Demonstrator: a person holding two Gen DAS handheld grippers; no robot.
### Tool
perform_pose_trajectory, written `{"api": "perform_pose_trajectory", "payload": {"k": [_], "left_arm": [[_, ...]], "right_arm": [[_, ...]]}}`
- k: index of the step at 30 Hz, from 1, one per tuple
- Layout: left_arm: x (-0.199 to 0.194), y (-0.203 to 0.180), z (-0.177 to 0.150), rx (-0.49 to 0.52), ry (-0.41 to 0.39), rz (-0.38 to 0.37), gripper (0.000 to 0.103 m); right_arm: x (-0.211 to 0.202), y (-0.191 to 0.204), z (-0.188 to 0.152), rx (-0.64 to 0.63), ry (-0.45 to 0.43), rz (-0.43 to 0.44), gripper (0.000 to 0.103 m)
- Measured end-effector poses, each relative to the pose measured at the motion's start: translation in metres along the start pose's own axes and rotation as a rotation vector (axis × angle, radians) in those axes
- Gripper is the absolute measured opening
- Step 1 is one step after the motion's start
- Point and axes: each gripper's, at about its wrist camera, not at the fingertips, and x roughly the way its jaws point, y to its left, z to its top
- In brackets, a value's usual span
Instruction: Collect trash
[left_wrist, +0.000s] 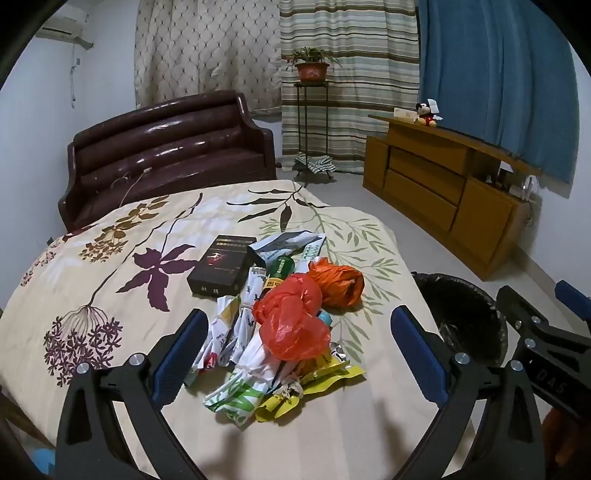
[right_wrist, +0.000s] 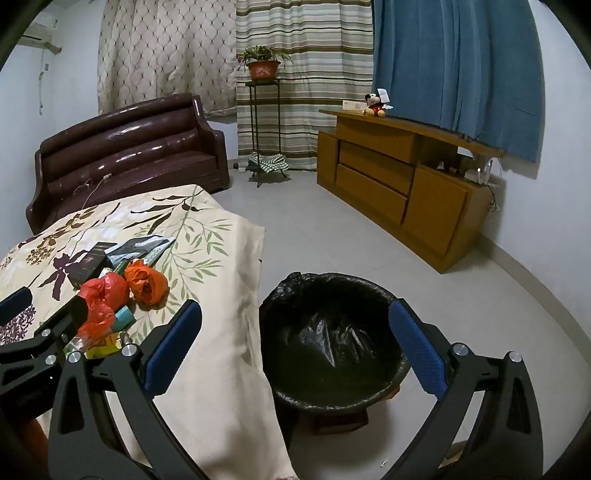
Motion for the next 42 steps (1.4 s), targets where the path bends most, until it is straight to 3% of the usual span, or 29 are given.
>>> {"api": "perform_pose_trajectory", "payload": {"k": [42], "left_arm": [[0.001,0.004,0.001,0.014,0.001,0.010,0.096]], "right_arm": [[0.001,-0.009,-0.002,0.010,0.011,-0.010,0.099]]}}
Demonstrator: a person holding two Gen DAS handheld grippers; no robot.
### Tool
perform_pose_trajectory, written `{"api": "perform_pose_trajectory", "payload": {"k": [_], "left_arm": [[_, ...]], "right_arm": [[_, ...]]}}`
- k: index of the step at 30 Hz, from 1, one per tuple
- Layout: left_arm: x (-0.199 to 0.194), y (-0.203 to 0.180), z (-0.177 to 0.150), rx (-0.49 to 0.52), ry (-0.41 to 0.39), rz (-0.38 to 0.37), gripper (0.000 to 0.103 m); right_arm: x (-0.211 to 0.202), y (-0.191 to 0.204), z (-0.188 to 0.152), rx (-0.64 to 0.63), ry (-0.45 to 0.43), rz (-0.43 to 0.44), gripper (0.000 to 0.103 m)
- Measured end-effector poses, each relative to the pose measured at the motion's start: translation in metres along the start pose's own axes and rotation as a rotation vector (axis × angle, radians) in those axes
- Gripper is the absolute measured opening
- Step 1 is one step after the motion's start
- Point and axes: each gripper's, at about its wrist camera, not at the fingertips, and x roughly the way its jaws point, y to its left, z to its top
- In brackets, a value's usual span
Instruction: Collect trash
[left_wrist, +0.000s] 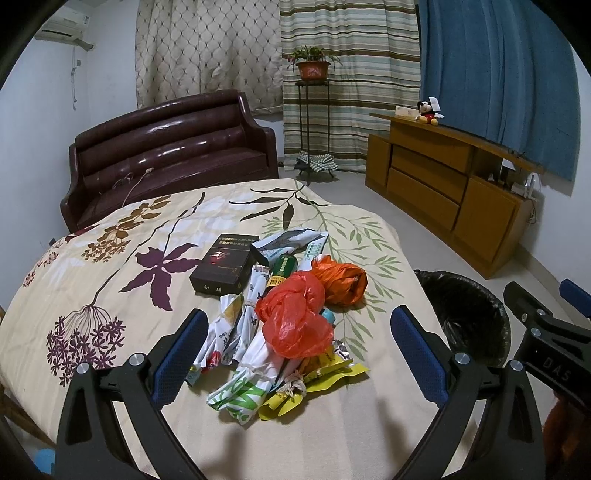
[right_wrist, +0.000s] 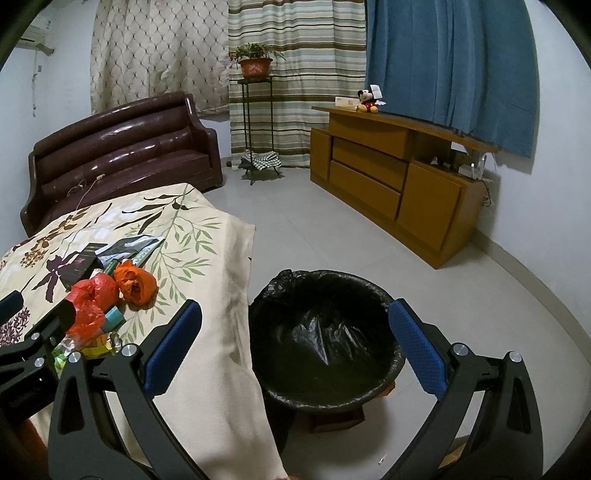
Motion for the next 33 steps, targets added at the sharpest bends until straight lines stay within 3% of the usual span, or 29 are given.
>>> {"api": "perform_pose_trajectory", "payload": {"k": [33], "left_arm": [[0.0027,-0.0014,-0.0045,0.002,0.006,0.001,0.096]], "right_arm": [[0.0015,0.0006,-0.0003,0.002,0.004,0.000,0.099]]}}
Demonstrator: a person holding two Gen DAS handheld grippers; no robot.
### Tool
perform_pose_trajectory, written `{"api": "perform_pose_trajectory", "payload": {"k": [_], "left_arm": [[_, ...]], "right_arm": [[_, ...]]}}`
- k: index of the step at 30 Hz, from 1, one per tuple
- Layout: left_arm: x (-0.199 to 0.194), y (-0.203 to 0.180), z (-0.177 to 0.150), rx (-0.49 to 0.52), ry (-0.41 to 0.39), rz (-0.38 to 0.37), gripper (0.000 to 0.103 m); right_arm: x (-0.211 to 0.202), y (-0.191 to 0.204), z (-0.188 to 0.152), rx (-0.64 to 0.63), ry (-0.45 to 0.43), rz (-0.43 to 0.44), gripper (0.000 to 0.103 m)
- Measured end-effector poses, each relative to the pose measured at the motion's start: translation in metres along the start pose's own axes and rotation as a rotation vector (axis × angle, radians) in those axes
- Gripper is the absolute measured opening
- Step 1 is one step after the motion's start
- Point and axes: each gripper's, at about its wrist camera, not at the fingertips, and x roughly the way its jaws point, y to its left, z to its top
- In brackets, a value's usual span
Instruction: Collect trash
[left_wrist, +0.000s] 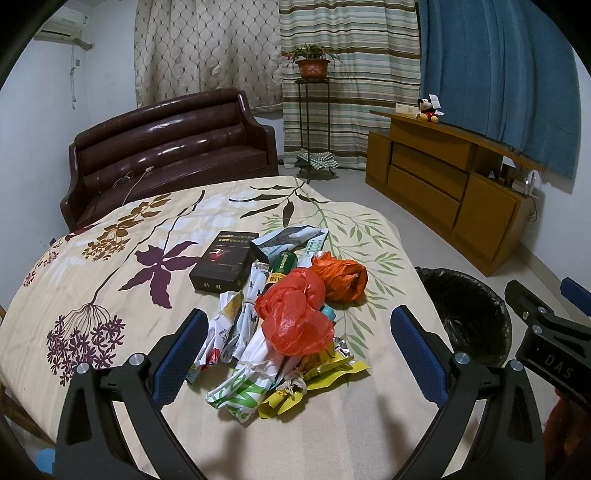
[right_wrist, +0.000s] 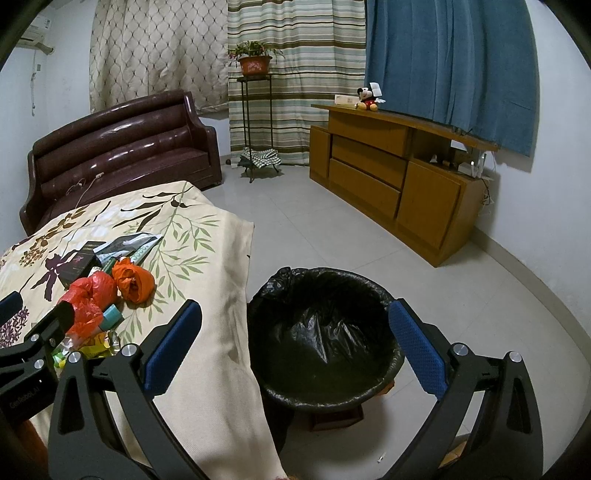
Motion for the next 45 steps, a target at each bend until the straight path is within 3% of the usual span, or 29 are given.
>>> {"api": "perform_pose_trajectory", "payload": {"k": [23,31,42,44,45], "left_arm": [[0.003,-0.005,-0.005,0.006,0.007,-0.003,0.096],[0.001,0.014,-0.011,0.004,0.027,0.009,0.096],[0.001,0.072,-0.019,-0.046,0.066,0.064,0.095],[0.002,0.078,-0.020,-0.050,0.072,0.068,0.093],[0.002,0.080,-0.020,-0.052,0.075,0.070,0.086]], "right_arm": [[0.002,-0.001,-0.001,0.002,0.013,0.004,0.099],[0.005,0.009,-0.009,-0.017,0.027,0.014,0.099],[0.010,0.042,-0.009,-0.055,0.077,0.066,0.080],[0.011,0.047,-0.008,-0.061,0.086,0.083,0.080],[0.011,0.050,-0.008,-0.066,0.089,0.089,0.080]]}}
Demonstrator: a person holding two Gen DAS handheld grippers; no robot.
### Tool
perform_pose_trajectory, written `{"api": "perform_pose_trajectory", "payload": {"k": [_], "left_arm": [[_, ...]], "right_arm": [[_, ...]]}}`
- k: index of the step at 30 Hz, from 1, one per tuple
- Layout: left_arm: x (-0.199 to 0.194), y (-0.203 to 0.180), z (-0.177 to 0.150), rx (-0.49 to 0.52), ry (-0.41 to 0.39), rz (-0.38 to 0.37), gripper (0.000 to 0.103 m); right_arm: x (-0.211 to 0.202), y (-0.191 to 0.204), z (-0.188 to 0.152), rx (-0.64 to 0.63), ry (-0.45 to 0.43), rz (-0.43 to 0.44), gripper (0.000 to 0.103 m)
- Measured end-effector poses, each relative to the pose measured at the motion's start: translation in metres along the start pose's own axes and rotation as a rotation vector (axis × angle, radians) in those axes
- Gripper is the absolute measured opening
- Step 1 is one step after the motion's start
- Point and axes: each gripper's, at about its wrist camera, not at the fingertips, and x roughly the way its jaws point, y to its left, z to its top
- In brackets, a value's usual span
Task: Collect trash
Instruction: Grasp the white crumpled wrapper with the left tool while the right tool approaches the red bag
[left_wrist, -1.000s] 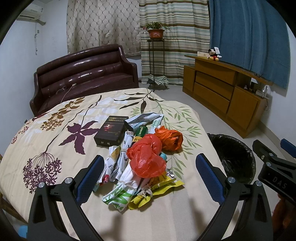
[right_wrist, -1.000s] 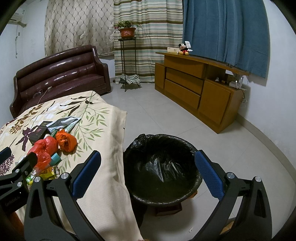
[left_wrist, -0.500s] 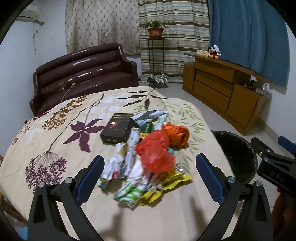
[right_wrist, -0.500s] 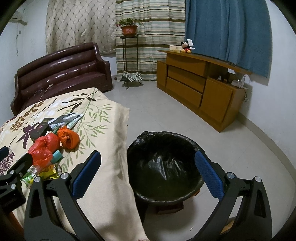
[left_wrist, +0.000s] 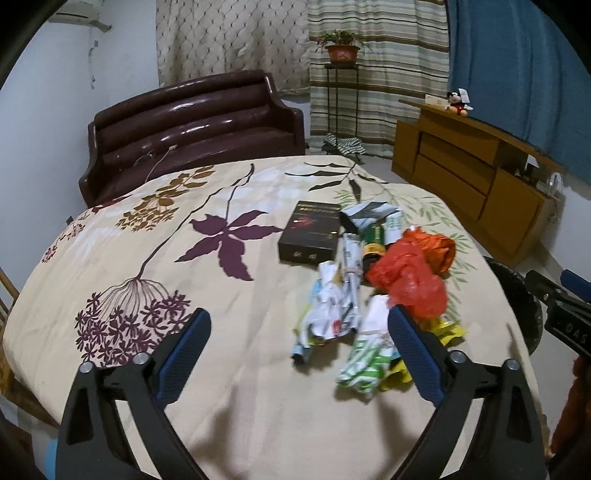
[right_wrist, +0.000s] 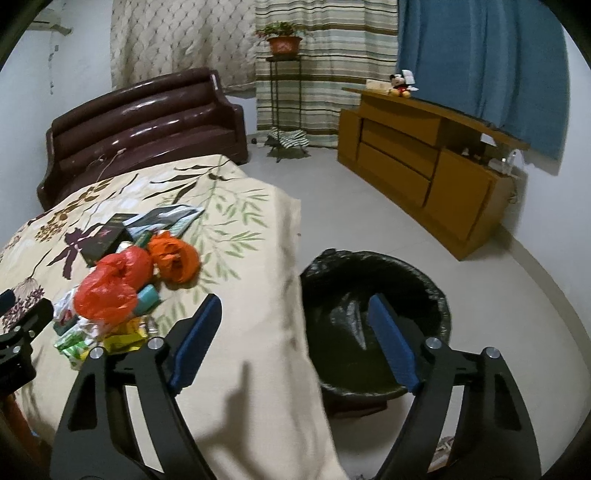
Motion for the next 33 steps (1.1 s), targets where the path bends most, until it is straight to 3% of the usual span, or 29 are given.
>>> {"api": "perform_pose_trajectory", "payload": {"k": [1,12,20,25,33], "left_arm": [[0.001,0.002,0.000,-0.001,0.007,-0.001,0.076],[0.029,0.012,0.006,0.012,0.062,-0.045,0.074],[0.050,0.012,0.009,0.013,0.151,-0.179,0.053],[0.051,0.008,0.005,0.025,0.156,-0.230,0.029],[0.039,0.007,0.008,0.027,0.114,-0.241,0.023]], "right_arm": [[0.000,0.004,0.000,-0.006,0.000,0.003,0.080],[0.010,0.023,0.007,-0.027,0.018,0.008,0.080],[0.019,0.032,0.007,-0.031,0.034,0.011,0.080],[0.022,0.034,0.006,-0.031,0.043,0.013,0.080],[0.024,0.036,0.005,-0.033,0.044,0.015,0.080]]}}
